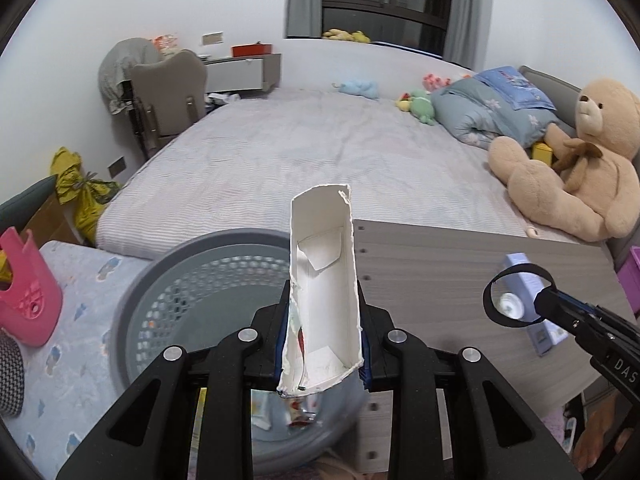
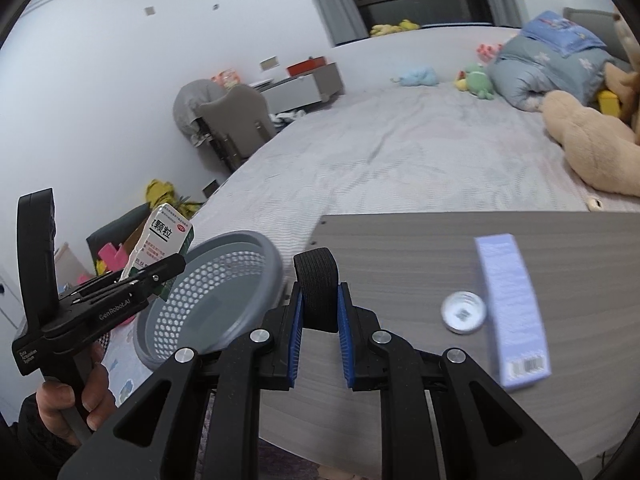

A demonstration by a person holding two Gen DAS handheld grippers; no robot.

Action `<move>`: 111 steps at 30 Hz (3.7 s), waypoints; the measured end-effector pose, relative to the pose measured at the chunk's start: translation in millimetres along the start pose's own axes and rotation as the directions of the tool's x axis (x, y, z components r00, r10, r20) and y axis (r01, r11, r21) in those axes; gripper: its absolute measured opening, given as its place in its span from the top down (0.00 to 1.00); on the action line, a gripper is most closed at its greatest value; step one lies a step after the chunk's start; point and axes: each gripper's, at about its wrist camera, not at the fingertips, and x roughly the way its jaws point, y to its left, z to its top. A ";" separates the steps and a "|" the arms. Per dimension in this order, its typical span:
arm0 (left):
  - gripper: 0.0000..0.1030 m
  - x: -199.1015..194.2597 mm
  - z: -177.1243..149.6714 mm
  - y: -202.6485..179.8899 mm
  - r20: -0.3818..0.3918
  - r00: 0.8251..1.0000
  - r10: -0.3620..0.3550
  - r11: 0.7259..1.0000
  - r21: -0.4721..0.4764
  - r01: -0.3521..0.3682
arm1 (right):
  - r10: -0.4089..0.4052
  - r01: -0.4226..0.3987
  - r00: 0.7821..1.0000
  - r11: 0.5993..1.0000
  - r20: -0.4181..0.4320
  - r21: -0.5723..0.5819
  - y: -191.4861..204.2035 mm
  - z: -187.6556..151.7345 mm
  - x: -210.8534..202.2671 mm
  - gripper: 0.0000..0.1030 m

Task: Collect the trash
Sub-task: 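Lift the carton with the left gripper toward the basket while the right gripper holds the hair tie, then open both grippers over the basket, dropping the carton and hair tie inside, then move both tools back over the table toward the lavender box and white cap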

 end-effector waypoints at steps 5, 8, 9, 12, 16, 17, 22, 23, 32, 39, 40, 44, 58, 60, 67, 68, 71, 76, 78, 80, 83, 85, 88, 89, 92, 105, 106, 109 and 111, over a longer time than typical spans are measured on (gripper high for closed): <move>0.75 3.9 -2.2 32.7 -0.016 0.999 0.035 0.999 -0.030 -0.036 | 0.058 -0.059 0.998 0.997 -0.027 -0.057 36.5 10.1 26.5 0.84; 0.75 7.4 -5.4 48.9 -0.029 0.998 0.047 0.998 -0.050 -0.048 | 0.086 -0.090 0.995 0.992 -0.051 -0.091 56.7 14.9 42.5 0.84; 0.75 8.9 -6.4 55.1 -0.034 0.998 0.051 0.997 -0.057 -0.053 | 0.093 -0.099 0.994 0.990 -0.060 -0.101 63.3 15.3 48.0 0.84; 0.75 13.1 -11.8 69.6 -0.053 0.997 0.058 0.995 -0.076 -0.062 | 0.108 -0.118 0.990 0.985 -0.086 -0.124 78.2 17.0 63.6 0.84; 0.75 21.2 -19.0 84.1 -0.089 0.995 0.047 0.992 -0.110 -0.057 | 0.115 -0.131 0.986 0.982 -0.121 -0.139 91.9 15.6 82.8 0.84; 0.75 23.4 -20.5 85.8 -0.096 0.994 0.047 0.992 -0.111 -0.058 | 0.115 -0.133 0.985 0.981 -0.129 -0.141 94.4 15.2 86.8 0.84; 0.75 32.3 -26.6 91.1 -0.118 0.992 0.049 0.993 -0.105 -0.062 | 0.113 -0.140 0.979 0.977 -0.169 -0.159 105.2 12.1 104.4 0.84; 0.75 33.8 -27.0 92.2 -0.121 0.991 0.049 0.992 -0.107 -0.062 | 0.113 -0.141 0.978 0.977 -0.175 -0.162 106.6 11.6 106.8 0.84; 0.71 35.8 -30.8 96.6 -0.123 0.991 0.059 0.991 -0.113 -0.073 | 0.112 -0.147 0.975 0.973 -0.192 -0.180 109.9 8.8 112.1 0.80; 0.39 26.3 -29.7 99.4 -0.101 0.990 0.103 0.987 -0.112 -0.114 | 0.109 -0.138 0.980 0.974 -0.165 -0.177 109.5 10.3 107.6 0.62; 0.38 25.1 -29.3 99.9 -0.099 0.989 0.107 0.986 -0.114 -0.119 | 0.109 -0.138 0.980 0.975 -0.164 -0.177 109.3 10.4 107.0 0.62; 0.31 21.2 -29.7 101.8 -0.095 0.988 0.124 0.983 -0.121 -0.135 | 0.111 -0.138 0.982 0.975 -0.156 -0.175 109.6 10.2 104.0 0.55; 0.23 13.9 -26.3 102.3 -0.100 0.978 0.184 0.970 -0.143 -0.198 | 0.089 -0.109 0.988 0.981 -0.127 -0.158 98.1 11.5 82.8 0.27; 0.23 14.5 -25.6 99.2 -0.102 0.977 0.185 0.970 -0.139 -0.198 | 0.088 -0.106 0.988 0.984 -0.126 -0.146 90.6 12.1 79.1 0.26; 0.21 20.8 -25.8 82.3 -0.116 0.981 0.154 0.979 -0.116 -0.167 | 0.043 -0.056 0.992 0.993 -0.120 -0.107 63.8 14.4 70.5 0.17; 0.21 21.6 -25.9 78.7 -0.117 0.982 0.147 0.981 -0.108 -0.160 | 0.037 -0.048 0.993 0.994 -0.115 -0.099 59.2 15.1 69.1 0.16; 0.21 24.3 -25.6 68.5 -0.121 0.984 0.130 0.987 -0.084 -0.140 | 0.019 -0.028 0.994 0.996 -0.105 -0.087 50.4 14.7 67.3 0.14; 0.21 27.4 -22.3 55.9 -0.120 0.988 0.094 0.993 -0.065 -0.103 | -0.009 0.001 0.994 0.997 -0.110 -0.072 36.9 15.5 67.4 0.14; 0.21 24.6 -20.5 51.0 -0.110 0.990 0.084 0.994 -0.054 -0.090 | -0.029 0.022 0.995 0.997 -0.098 -0.075 32.6 16.1 61.6 0.14; 0.21 21.7 -17.8 45.6 -0.104 0.991 0.079 0.996 -0.041 -0.084 | -0.059 0.053 0.995 0.996 -0.075 -0.078 27.5 15.4 52.2 0.12; 0.21 18.1 -12.8 38.9 -0.099 0.993 0.061 0.997 -0.031 -0.064 | -0.083 0.081 0.995 0.996 -0.047 -0.041 11.5 13.2 34.8 0.09; 0.21 15.4 -9.6 31.9 -0.085 0.995 0.047 0.999 -0.023 -0.049 | -0.101 0.099 0.994 0.995 -0.045 -0.025 1.4 11.9 27.2 0.09; 0.21 14.1 -5.4 17.1 -0.073 0.997 0.028 1.000 -0.006 -0.028 | -0.129 0.129 0.991 0.992 -0.034 -0.004 -14.3 10.3 14.1 0.09; 0.21 14.1 -4.0 11.2 -0.070 0.997 0.021 1.000 0.000 -0.021 | -0.139 0.139 0.990 0.990 -0.028 0.004 -20.6 9.3 8.3 0.09; 0.21 15.6 -1.3 -7.6 -0.071 0.997 0.000 1.000 0.020 0.001 | -0.161 0.161 0.987 0.987 -0.019 0.025 -37.5 6.5 -4.6 0.09; 0.21 29.8 0.1 -80.8 -0.103 0.993 -0.051 0.994 0.093 0.060 | -0.286 0.290 0.957 0.948 -0.046 0.132 -119.6 -18.5 -24.6 0.09; 0.21 33.2 -0.9 -84.2 -0.113 0.992 -0.056 0.994 0.089 0.067 | -0.287 0.293 0.956 0.946 -0.058 0.137 -124.1 -20.3 -22.0 0.09; 0.21 40.0 -4.5 -91.7 -0.136 0.988 -0.066 0.994 0.078 0.078 | -0.293 0.303 0.952 0.945 -0.091 0.124 -132.0 -22.7 -14.0 0.09; 0.21 43.3 -6.8 -97.0 -0.147 0.987 -0.063 0.994 0.079 0.075 | -0.301 0.311 0.948 0.945 -0.108 0.099 -132.5 -25.7 -8.8 0.09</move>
